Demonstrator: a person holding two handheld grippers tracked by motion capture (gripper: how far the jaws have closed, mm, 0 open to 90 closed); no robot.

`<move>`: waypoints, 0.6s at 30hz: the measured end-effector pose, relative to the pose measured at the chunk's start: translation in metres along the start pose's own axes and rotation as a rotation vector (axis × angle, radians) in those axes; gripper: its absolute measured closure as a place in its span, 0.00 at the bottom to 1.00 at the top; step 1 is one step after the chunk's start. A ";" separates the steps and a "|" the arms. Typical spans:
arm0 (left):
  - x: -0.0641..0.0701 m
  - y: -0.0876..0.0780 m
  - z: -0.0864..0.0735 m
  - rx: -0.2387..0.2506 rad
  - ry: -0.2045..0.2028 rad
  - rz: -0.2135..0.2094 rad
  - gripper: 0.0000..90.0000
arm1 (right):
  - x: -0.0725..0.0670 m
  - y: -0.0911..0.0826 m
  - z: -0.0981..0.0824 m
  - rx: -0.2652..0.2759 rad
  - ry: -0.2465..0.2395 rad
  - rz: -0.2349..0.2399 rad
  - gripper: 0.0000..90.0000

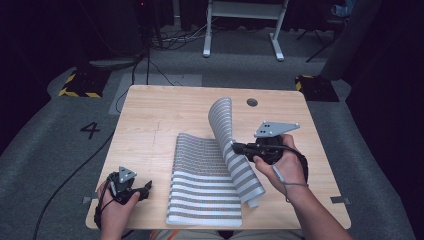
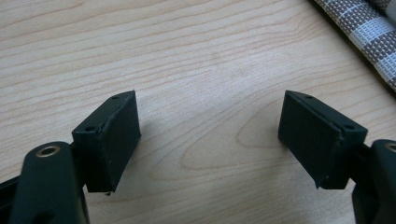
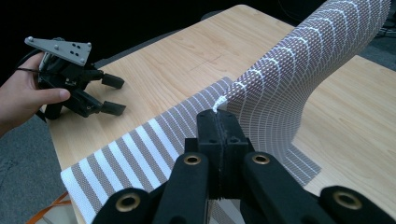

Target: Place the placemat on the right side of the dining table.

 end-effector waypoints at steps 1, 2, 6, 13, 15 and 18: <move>0.000 0.000 0.000 -0.002 0.000 0.003 0.23 | 0.002 -0.002 0.000 -0.002 0.000 -0.003 1.00; 0.000 0.000 0.000 -0.001 0.000 0.000 0.23 | 0.003 -0.004 0.001 0.001 0.000 -0.006 1.00; 0.000 0.000 0.000 -0.002 0.004 0.002 0.23 | 0.007 -0.013 0.002 -0.002 0.012 -0.017 1.00; 0.000 0.000 0.000 -0.003 0.005 0.002 0.23 | 0.008 -0.030 0.008 0.015 0.007 -0.031 1.00; 0.000 0.000 0.001 -0.003 0.002 0.000 0.23 | 0.008 -0.035 0.010 0.020 0.004 -0.034 1.00; 0.000 0.000 0.001 -0.003 0.002 0.001 0.23 | 0.010 -0.044 0.013 0.034 0.015 -0.033 1.00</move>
Point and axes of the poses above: each handheld gripper's, and its own axes: y roughly forward along the jaws, z roughly out of its top, x roughly to its right, the point moved 10 cm from there along y, roughly forward along the jaws, and after that the axes turned 7 degrees about -x, right-handed, at the moved point
